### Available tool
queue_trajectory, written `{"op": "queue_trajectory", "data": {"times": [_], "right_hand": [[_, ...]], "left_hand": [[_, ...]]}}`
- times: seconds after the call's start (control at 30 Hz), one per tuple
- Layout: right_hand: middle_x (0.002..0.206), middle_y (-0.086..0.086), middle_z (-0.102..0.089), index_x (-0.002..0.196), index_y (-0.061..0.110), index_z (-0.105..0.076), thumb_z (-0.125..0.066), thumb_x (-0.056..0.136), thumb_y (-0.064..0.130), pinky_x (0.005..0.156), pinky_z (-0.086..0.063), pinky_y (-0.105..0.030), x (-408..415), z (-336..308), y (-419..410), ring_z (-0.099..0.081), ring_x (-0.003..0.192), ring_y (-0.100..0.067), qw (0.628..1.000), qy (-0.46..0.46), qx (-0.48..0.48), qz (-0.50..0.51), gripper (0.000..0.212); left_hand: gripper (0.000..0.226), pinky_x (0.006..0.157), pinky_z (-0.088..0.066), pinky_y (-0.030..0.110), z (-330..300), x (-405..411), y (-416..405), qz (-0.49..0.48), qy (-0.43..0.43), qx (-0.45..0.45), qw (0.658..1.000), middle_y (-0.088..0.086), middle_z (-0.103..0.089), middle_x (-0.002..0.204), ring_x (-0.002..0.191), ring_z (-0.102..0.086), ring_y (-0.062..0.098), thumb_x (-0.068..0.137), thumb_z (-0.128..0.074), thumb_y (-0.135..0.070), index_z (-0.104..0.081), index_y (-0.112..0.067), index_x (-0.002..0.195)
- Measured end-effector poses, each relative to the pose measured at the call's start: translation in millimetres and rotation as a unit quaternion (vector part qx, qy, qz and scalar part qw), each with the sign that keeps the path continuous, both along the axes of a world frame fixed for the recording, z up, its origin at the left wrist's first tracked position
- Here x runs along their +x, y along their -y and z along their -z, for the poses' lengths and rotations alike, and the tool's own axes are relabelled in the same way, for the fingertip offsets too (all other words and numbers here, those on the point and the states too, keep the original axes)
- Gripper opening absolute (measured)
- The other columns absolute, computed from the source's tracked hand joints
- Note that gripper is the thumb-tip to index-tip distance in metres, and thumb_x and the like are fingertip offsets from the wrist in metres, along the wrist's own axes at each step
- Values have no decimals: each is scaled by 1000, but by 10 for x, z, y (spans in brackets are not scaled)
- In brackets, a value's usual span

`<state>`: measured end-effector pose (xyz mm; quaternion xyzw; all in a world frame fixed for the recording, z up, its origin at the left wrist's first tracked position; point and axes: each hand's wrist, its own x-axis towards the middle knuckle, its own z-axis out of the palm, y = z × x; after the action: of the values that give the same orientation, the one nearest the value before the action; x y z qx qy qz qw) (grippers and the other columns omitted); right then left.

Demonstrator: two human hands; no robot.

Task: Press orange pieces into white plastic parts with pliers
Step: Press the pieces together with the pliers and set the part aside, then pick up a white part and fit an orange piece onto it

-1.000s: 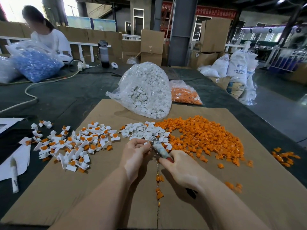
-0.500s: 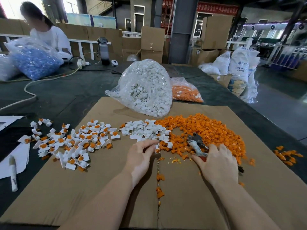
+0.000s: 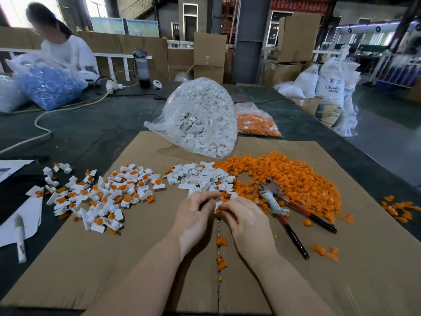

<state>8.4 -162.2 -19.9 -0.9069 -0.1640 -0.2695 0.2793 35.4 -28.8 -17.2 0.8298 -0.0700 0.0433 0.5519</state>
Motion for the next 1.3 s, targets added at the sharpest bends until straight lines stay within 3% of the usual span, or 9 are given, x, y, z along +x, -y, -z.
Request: {"op": "queue_trajectory", "data": {"times": [0.23,0.4,0.47,0.67,0.93,1.03,1.1,1.23,1.3], "right_hand": [[81,-1,-65,84,9,-68,-70,81,5,69,-52,-32,-17,-7,3,-61,80,-18,1000,-8,11,-3,5],[79,-2,-65,81,7,-68,-69,81,4,67,-52,-33,-30,-27,2,-61,79,-19,999,-3,32,16,3],[80,-2,-66,82,6,-69,-69,81,2,69,-52,-30,-34,-19,6,-62,80,-18,999,-3,44,15,4],[86,1,-66,94,9,-70,-62,86,1,74,-50,-25,-24,-12,46,-61,85,-13,993,-14,113,32,14],[82,2,-63,83,9,-69,-68,82,7,73,-47,-25,-13,-12,35,-57,83,-14,998,-14,55,30,3],[82,0,-65,85,9,-70,-66,83,7,75,-49,-34,7,-4,52,-59,82,-17,994,1,76,84,5],[86,0,-66,88,11,-70,-64,86,8,81,-45,-37,23,11,73,-59,87,-19,986,-5,91,142,7],[96,1,-66,98,15,-69,-57,90,10,85,-28,-33,41,39,98,-54,97,-21,968,-31,101,229,15],[100,2,-65,100,17,-68,-56,90,9,87,-27,-35,49,46,102,-52,100,-21,962,-41,93,254,18]], "left_hand": [[21,76,-33,-4,0,-13,-8,-6,13,5,1000,-10,-64,106,104,-53,3,92,-54,-13,-67,-24,105],[31,71,-46,9,-24,-51,-2,33,-24,-50,998,2,-66,89,82,-60,10,82,-66,-5,-67,-24,106],[35,73,-49,14,-25,-65,15,54,-16,-15,998,-3,-66,87,79,-61,8,77,-73,-9,-66,-25,106],[31,69,-44,10,-14,-56,21,33,6,14,999,-8,-64,86,78,-58,7,76,-75,-13,-66,-26,103],[30,66,-42,8,-23,-67,33,41,19,25,999,-9,-60,82,73,-53,2,77,-75,-20,-61,-32,100],[24,71,-42,10,-9,-64,23,4,21,16,1000,-7,-60,89,80,-56,0,82,-69,-16,-60,-31,99],[18,81,-43,17,-12,-60,5,-47,19,-8,999,-4,-60,100,92,-57,9,85,-66,-15,-63,-27,98],[21,74,-30,0,-19,5,-97,-160,29,27,986,-3,-50,102,85,-47,3,89,-59,-9,-66,-17,107],[25,85,-32,11,-15,51,-200,-203,18,78,976,3,-50,110,97,-48,12,90,-58,-8,-65,-13,113]]}}
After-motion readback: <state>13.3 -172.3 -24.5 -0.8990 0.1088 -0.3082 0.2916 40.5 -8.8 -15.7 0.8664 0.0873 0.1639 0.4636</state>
